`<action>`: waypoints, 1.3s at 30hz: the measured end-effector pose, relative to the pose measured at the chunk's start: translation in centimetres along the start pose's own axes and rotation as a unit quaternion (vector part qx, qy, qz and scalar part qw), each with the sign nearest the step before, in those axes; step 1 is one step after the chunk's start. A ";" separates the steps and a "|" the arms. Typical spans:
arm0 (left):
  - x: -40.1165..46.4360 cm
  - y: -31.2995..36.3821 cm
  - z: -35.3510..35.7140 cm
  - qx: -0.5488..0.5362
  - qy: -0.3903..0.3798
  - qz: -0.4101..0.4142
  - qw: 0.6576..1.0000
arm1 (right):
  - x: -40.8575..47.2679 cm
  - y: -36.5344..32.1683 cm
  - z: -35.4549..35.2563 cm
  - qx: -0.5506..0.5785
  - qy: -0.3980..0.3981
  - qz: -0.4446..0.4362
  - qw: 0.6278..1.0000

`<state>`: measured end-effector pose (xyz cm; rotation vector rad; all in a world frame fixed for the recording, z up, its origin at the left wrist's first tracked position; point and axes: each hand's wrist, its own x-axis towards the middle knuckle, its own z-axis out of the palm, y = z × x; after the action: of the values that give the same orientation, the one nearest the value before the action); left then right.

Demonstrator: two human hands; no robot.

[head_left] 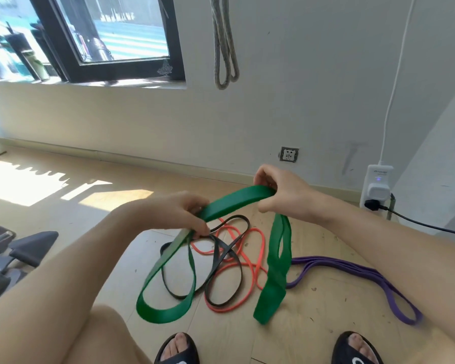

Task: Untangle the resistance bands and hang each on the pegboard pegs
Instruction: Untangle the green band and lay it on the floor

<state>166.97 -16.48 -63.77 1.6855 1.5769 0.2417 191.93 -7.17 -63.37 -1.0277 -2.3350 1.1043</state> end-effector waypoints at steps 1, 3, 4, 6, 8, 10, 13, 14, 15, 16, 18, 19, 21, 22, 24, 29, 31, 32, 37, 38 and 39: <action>0.2 0.1 0.4 0.014 -0.012 -0.009 1.000 | 0.1 -0.6 0.2 0.017 0.013 -0.013 1.000; 0.2 0.9 0.8 0.038 -0.008 -0.002 0.999 | 0.3 -1.9 0.6 0.049 0.019 -0.036 0.998; 0.1 1.7 1.0 0.029 0.004 0.018 0.999 | 0.3 -2.5 0.8 0.055 0.015 -0.045 0.997; 0.1 3.0 1.3 -0.048 0.036 0.080 0.995 | 0.4 -3.3 1.3 0.047 0.010 -0.061 0.997; 0.5 3.5 1.7 -0.101 0.066 0.121 0.985 | 0.5 -3.7 1.8 0.038 0.014 -0.069 0.997; 0.7 3.9 1.7 -0.089 0.086 0.138 0.983 | 0.7 -3.5 1.7 0.031 0.028 -0.069 0.997; 0.6 3.8 1.3 -0.058 0.116 0.120 0.984 | 0.7 -2.4 0.9 0.001 0.025 -0.063 0.998; 0.5 3.8 1.1 -0.047 0.120 0.112 0.985 | 0.6 -1.9 0.6 -0.023 0.010 -0.059 0.998; 0.4 3.8 1.0 -0.030 0.124 0.107 0.986 | 0.6 -1.5 0.4 -0.048 -0.008 -0.050 0.998; 0.4 3.7 0.8 -0.012 0.129 0.104 0.986 | 0.6 -1.0 0.2 -0.067 -0.027 -0.038 0.997; 0.4 3.7 0.8 -0.006 0.129 0.101 0.986 | 0.5 -0.4 0.0 -0.079 -0.052 -0.011 0.995; 0.4 3.6 0.8 -0.010 0.123 0.100 0.987 | 0.5 -0.3 0.0 -0.069 -0.059 0.002 0.996; 0.5 3.6 0.8 0.003 0.114 0.098 0.989 | 0.4 -0.3 0.0 -0.047 -0.061 0.012 0.997; 0.6 3.4 0.8 0.020 0.116 0.100 0.988 | 0.4 -0.5 0.0 -0.034 -0.053 0.012 0.998; 0.7 3.5 0.8 0.044 0.125 0.106 0.985 | 0.4 -1.1 0.0 0.014 -0.025 0.007 1.000; 0.8 3.6 1.1 0.016 0.114 0.093 0.989 | 0.4 -2.6 0.3 0.073 0.021 -0.021 0.997; 0.9 3.6 1.4 0.014 0.110 0.093 0.989 | 0.3 -3.0 0.5 0.077 0.025 -0.027 0.996; 0.9 3.5 1.5 0.017 0.115 0.095 0.989 | 0.3 -3.2 0.7 0.081 0.023 -0.027 0.996; 0.8 3.2 1.8 0.034 0.142 0.084 0.986 | 0.3 -3.8 0.9 0.069 -0.003 -0.024 0.997; 0.8 3.1 1.7 0.043 0.141 0.081 0.986 | 0.3 -3.7 0.8 0.061 -0.006 -0.024 0.998; 0.8 3.0 1.7 0.050 0.137 0.079 0.986 | 0.3 -3.6 0.6 0.052 -0.007 -0.025 0.998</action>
<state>170.46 -16.20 -63.20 1.9231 1.6775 0.5014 189.72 -8.85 -60.93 -0.9231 -2.2763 1.2036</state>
